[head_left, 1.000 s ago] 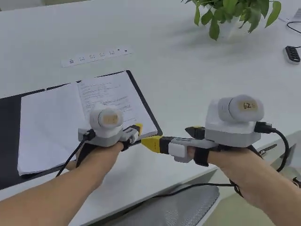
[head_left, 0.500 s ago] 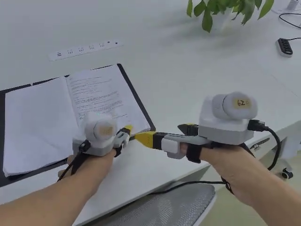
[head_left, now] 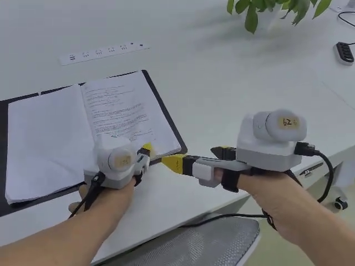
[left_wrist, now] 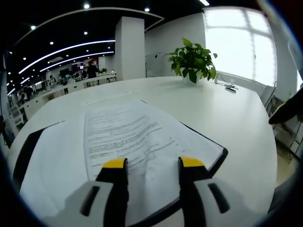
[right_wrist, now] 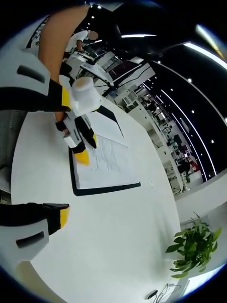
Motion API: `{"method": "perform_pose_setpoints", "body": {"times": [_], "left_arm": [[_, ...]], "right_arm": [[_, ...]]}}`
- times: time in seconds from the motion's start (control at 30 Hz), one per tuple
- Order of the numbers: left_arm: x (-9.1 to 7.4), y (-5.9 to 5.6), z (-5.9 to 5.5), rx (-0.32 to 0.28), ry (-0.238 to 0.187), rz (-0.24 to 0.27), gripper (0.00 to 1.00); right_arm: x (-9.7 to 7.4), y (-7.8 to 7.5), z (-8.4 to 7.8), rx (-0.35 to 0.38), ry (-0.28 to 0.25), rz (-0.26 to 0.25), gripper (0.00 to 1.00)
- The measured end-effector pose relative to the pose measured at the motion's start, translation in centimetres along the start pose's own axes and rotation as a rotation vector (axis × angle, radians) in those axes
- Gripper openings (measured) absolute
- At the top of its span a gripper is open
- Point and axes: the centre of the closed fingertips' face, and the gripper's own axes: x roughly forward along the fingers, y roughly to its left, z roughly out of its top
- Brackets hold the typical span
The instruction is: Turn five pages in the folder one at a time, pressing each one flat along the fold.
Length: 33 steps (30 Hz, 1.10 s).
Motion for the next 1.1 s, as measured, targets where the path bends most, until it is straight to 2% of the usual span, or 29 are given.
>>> {"method": "perform_pose_setpoints", "body": {"times": [0.13, 0.33, 0.37, 0.57, 0.7, 0.8, 0.87, 0.97, 1.1], "left_arm": [[0.0, 0.3, 0.0, -0.011, -0.003, 0.010, 0.38], [0.0, 1.8, 0.0, -0.036, 0.005, 0.046, 0.22], [0.0, 1.7, 0.0, -0.034, 0.005, 0.043, 0.20], [0.2, 2.0, -0.1, -0.071, 0.006, 0.053, 0.18], [0.2, 2.2, -0.1, -0.102, 0.002, 0.056, 0.16], [0.1, 2.4, 0.0, -0.155, 0.001, 0.058, 0.15], [0.1, 2.3, 0.0, -0.160, 0.000, 0.055, 0.15], [0.1, 2.4, 0.0, -0.181, -0.003, 0.049, 0.15], [0.1, 2.4, 0.0, -0.192, -0.006, 0.042, 0.15]], "right_arm": [[0.3, -0.2, 0.0, 0.006, 0.004, -0.003, 0.78], [0.9, 0.0, 0.0, 0.004, 0.014, 0.005, 0.77], [1.0, 0.0, 0.0, 0.004, 0.015, 0.005, 0.77], [1.9, 0.2, 0.3, 0.006, 0.018, 0.016, 0.75], [2.7, 0.4, 1.2, 0.010, -0.007, 0.027, 0.71], [3.4, 0.6, 1.8, 0.021, -0.031, 0.043, 0.68], [3.9, 0.9, 2.1, 0.020, -0.040, 0.054, 0.67], [5.1, 1.3, 2.0, 0.027, -0.031, 0.074, 0.65], [6.9, 0.9, 1.5, 0.038, -0.008, 0.079, 0.61]]}}
